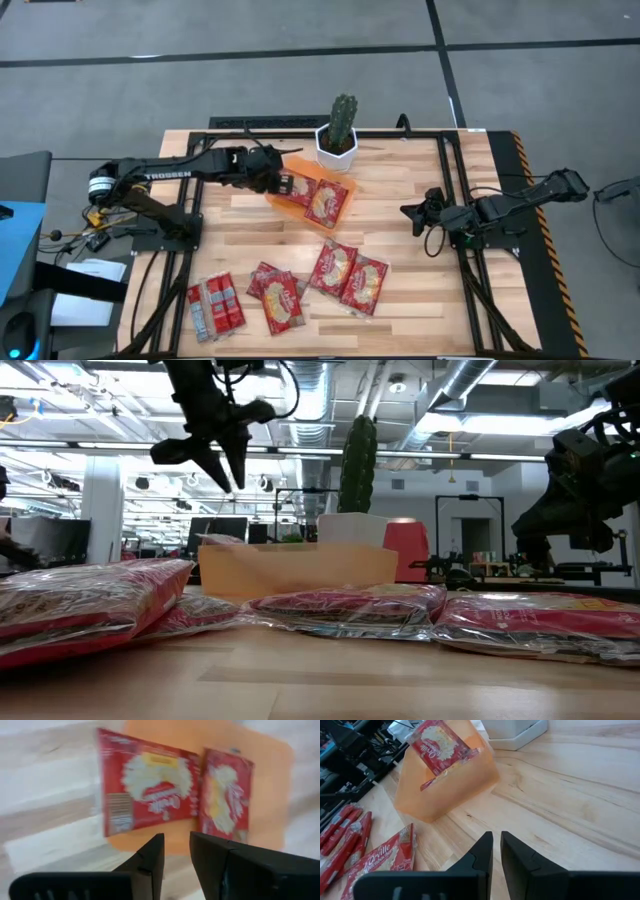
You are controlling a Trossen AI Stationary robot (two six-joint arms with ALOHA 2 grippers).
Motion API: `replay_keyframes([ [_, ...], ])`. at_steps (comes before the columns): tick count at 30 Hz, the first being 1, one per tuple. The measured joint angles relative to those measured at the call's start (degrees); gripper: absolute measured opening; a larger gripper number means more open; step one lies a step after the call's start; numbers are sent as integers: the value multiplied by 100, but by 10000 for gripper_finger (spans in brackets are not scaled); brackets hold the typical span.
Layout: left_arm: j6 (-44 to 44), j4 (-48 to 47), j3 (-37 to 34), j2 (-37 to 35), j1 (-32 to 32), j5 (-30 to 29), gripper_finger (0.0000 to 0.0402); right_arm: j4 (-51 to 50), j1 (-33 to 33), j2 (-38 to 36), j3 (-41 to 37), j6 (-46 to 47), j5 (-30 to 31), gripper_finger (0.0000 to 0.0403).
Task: Sort popcorn bags into baskets
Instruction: Put the popcorn bag into the bin
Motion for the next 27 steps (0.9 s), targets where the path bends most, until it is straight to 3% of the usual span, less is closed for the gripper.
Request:
replay_keyframes([
  [2, 335, -169, 0, 0, 2, -47, 61, 0, 0, 2, 0, 0, 0, 64],
  [7, 339, -625, 0, 2, 147, -841, 24, -2, 0, 2, 0, 2, 0, 64],
  [10, 683, -598, 0, 2, 469, -345, 30, -2, 0, 2, 0, 2, 0, 64],
  [14, 1091, -308, 0, 32, 738, 171, 80, -2, 0, 0, 0, -72, 0, 64],
  [22, 1310, -252, -3, 251, 1105, 205, 221, -2, 0, 0, 0, -92, -2, 64],
  [27, 1442, -217, -2, 623, 1282, 321, 264, 0, 0, 2, 0, -92, -4, 64],
])
